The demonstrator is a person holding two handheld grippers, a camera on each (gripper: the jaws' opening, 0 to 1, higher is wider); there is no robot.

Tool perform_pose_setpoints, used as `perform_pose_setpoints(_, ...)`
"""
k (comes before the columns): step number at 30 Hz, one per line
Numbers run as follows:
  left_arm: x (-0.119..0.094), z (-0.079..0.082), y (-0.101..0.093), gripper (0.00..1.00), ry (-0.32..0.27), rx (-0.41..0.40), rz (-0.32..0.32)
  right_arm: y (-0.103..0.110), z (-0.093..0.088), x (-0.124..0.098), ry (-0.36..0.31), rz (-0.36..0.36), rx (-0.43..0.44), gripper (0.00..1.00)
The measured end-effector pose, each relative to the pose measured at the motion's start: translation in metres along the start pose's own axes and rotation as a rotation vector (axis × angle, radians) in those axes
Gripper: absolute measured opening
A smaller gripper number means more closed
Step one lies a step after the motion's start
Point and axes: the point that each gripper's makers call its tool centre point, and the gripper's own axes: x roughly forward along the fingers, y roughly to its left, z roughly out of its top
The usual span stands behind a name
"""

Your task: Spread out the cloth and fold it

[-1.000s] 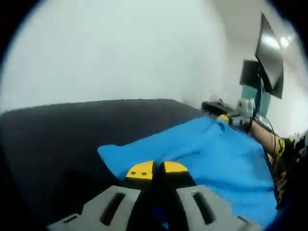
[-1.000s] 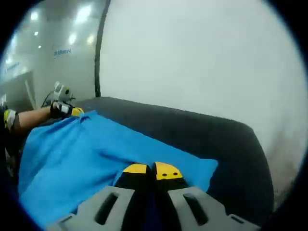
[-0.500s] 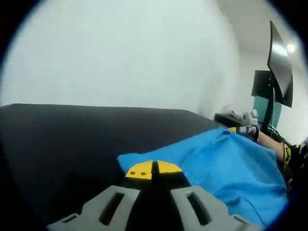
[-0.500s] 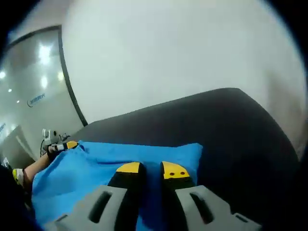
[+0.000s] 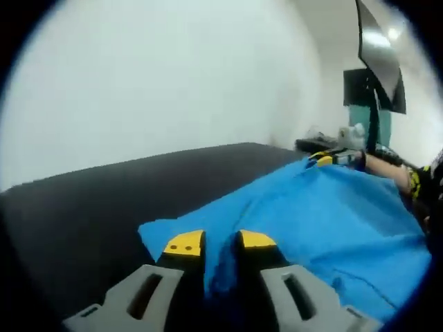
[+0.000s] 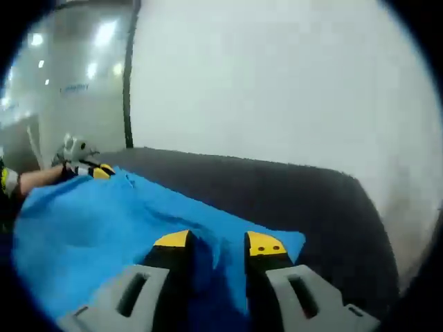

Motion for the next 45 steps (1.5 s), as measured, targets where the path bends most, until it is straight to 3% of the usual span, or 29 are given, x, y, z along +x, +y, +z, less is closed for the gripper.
perform_pose_setpoints(1, 0.001, 0.002, 0.007, 0.21, -0.007, -0.010, 0.040, -0.004, -0.009, 0.002, 0.041, -0.041, 0.058, 0.19)
perform_pose_setpoints(2, 0.001, 0.003, 0.015, 0.19, -0.009, 0.002, 0.085, -0.003, -0.014, 0.004, 0.063, -0.044, 0.110, 0.23)
perform_pose_setpoints(3, 0.001, 0.003, 0.023, 0.18, -0.011, 0.015, 0.126, -0.006, -0.013, 0.006, 0.028, -0.055, 0.216, 0.26)
perform_pose_setpoints(4, 0.001, 0.001, 0.031, 0.18, -0.006, 0.029, 0.166, -0.010, -0.014, 0.006, 0.032, -0.052, 0.223, 0.29)
perform_pose_setpoints(5, 0.001, 0.001, 0.028, 0.18, -0.011, 0.030, 0.149, -0.014, -0.014, 0.004, 0.031, -0.057, 0.215, 0.31)
perform_pose_setpoints(7, -0.001, 0.004, 0.026, 0.19, -0.028, -0.026, 0.123, -0.013, -0.004, 0.000, -0.033, -0.018, 0.276, 0.32)
perform_pose_setpoints(10, -0.007, 0.011, 0.026, 0.19, -0.073, -0.120, 0.079, -0.020, 0.020, -0.011, -0.176, 0.061, 0.536, 0.32)
perform_pose_setpoints(12, -0.017, 0.023, 0.027, 0.19, -0.136, -0.222, 0.044, -0.044, 0.036, -0.024, -0.317, 0.017, 0.659, 0.23)
perform_pose_setpoints(14, -0.028, 0.036, 0.028, 0.19, -0.212, -0.294, -0.002, -0.058, 0.045, -0.037, -0.395, 0.011, 0.742, 0.22)
perform_pose_setpoints(16, -0.045, 0.047, 0.031, 0.19, -0.296, -0.372, -0.015, -0.061, 0.042, -0.048, -0.385, -0.027, 0.709, 0.21)
perform_pose_setpoints(18, -0.061, 0.050, 0.022, 0.18, -0.298, -0.455, -0.032, -0.060, 0.043, -0.064, -0.357, -0.120, 0.649, 0.15)
perform_pose_setpoints(19, -0.069, 0.052, 0.014, 0.18, -0.288, -0.434, -0.037, -0.052, 0.050, -0.075, -0.327, -0.149, 0.598, 0.13)
perform_pose_setpoints(20, -0.078, 0.055, 0.002, 0.18, -0.280, -0.364, -0.039, -0.039, 0.054, -0.085, -0.276, -0.157, 0.570, 0.13)
perform_pose_setpoints(21, -0.088, 0.055, -0.013, 0.18, -0.255, -0.294, -0.054, -0.024, 0.064, -0.098, -0.278, -0.143, 0.518, 0.13)
perform_pose_setpoints(23, -0.115, 0.051, -0.052, 0.19, -0.208, -0.198, -0.140, 0.013, 0.085, -0.127, -0.370, -0.112, 0.442, 0.15)
perform_pose_setpoints(24, -0.130, 0.048, -0.069, 0.19, -0.197, -0.178, -0.173, 0.034, 0.086, -0.142, -0.380, -0.100, 0.360, 0.18)
perform_pose_setpoints(27, -0.174, 0.025, -0.104, 0.20, -0.143, -0.089, -0.233, 0.082, 0.065, -0.177, -0.312, -0.061, 0.194, 0.24)
perform_pose_setpoints(29, -0.201, 0.009, -0.120, 0.21, -0.121, -0.089, -0.279, 0.101, 0.047, -0.197, -0.276, -0.040, 0.214, 0.23)
perform_pose_setpoints(32, -0.233, -0.012, -0.149, 0.25, -0.103, -0.129, -0.375, 0.119, 0.013, -0.222, -0.226, -0.031, 0.320, 0.23)
perform_pose_setpoints(33, -0.240, -0.020, -0.154, 0.28, -0.104, -0.112, -0.377, 0.125, 0.001, -0.229, -0.196, -0.035, 0.284, 0.24)
perform_pose_setpoints(35, -0.243, -0.034, -0.160, 0.35, -0.097, -0.057, -0.348, 0.118, -0.019, -0.243, -0.146, -0.134, 0.242, 0.26)
perform_pose_setpoints(36, -0.244, -0.039, -0.160, 0.37, -0.089, -0.033, -0.334, 0.110, -0.022, -0.252, -0.176, -0.207, 0.229, 0.27)
perform_pose_setpoints(38, -0.240, -0.050, -0.160, 0.37, -0.082, -0.007, -0.306, 0.103, -0.030, -0.259, -0.176, -0.266, 0.272, 0.26)
perform_pose_setpoints(41, -0.229, -0.055, -0.162, 0.33, -0.080, 0.016, -0.293, 0.102, -0.044, -0.252, -0.108, -0.226, 0.353, 0.23)
perform_pose_setpoints(42, -0.224, -0.057, -0.159, 0.33, -0.063, 0.057, -0.270, 0.102, -0.047, -0.249, -0.092, -0.219, 0.383, 0.21)
perform_pose_setpoints(44, -0.215, -0.059, -0.158, 0.28, -0.040, 0.119, -0.237, 0.105, -0.058, -0.243, -0.037, -0.202, 0.396, 0.16)
perform_pose_setpoints(45, -0.212, -0.059, -0.163, 0.24, -0.037, 0.125, -0.254, 0.107, -0.064, -0.241, -0.005, -0.196, 0.390, 0.11)
